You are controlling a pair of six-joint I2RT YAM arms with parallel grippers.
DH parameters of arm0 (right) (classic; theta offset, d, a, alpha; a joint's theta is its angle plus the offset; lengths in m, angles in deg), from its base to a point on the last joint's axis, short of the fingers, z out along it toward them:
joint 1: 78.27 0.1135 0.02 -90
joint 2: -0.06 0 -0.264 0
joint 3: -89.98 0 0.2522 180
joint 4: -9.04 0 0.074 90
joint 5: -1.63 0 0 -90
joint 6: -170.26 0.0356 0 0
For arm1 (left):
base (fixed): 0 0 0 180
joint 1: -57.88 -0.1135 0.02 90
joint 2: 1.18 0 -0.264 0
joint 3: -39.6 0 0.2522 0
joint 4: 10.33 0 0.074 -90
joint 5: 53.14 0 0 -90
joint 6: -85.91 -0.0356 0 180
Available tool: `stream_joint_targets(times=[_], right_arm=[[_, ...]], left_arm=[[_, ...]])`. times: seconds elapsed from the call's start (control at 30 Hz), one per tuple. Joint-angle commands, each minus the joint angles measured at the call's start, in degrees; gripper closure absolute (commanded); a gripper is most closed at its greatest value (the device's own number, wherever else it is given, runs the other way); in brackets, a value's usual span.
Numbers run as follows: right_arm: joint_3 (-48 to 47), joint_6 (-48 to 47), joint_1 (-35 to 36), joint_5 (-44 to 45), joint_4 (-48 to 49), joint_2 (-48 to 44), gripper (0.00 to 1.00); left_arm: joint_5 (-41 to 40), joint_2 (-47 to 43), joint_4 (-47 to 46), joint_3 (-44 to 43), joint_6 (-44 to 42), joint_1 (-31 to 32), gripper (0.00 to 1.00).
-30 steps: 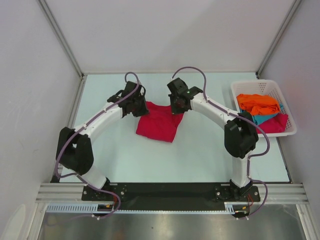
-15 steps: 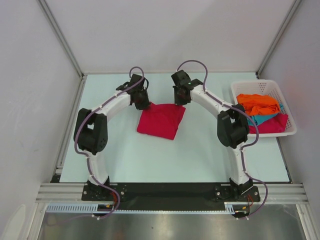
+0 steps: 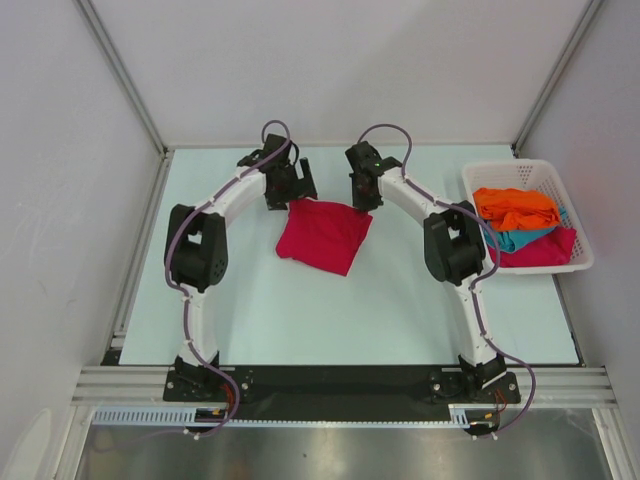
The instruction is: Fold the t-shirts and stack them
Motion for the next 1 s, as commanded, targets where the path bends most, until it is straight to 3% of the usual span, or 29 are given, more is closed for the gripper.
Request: stream_joint_targets(times=[0.0, 0.37, 0.63, 0.97], right_arm=[[-2.6, -2.0, -0.5, 1.6, -0.2, -0.2, 0.75], [-1.7, -2.8, 0.5, 7.4, 2.3, -8.2, 0.69], [3.7, -0.7, 6.1, 6.6, 4.0, -14.1, 0.68], [8.5, 2.5, 13.5, 3.4, 4.7, -9.4, 0.69]], left_arm=[[-1.2, -0.3, 1.0, -2.0, -0.5, -0.7, 0.00], [-3.3, -5.0, 0.9, 3.0, -0.5, -0.6, 0.01], [-6.7, -15.4, -6.9, 16.8, 0.6, -0.5, 0.01], [-5.9, -19.1, -10.3, 27.0, 2.4, 0.3, 0.00]])
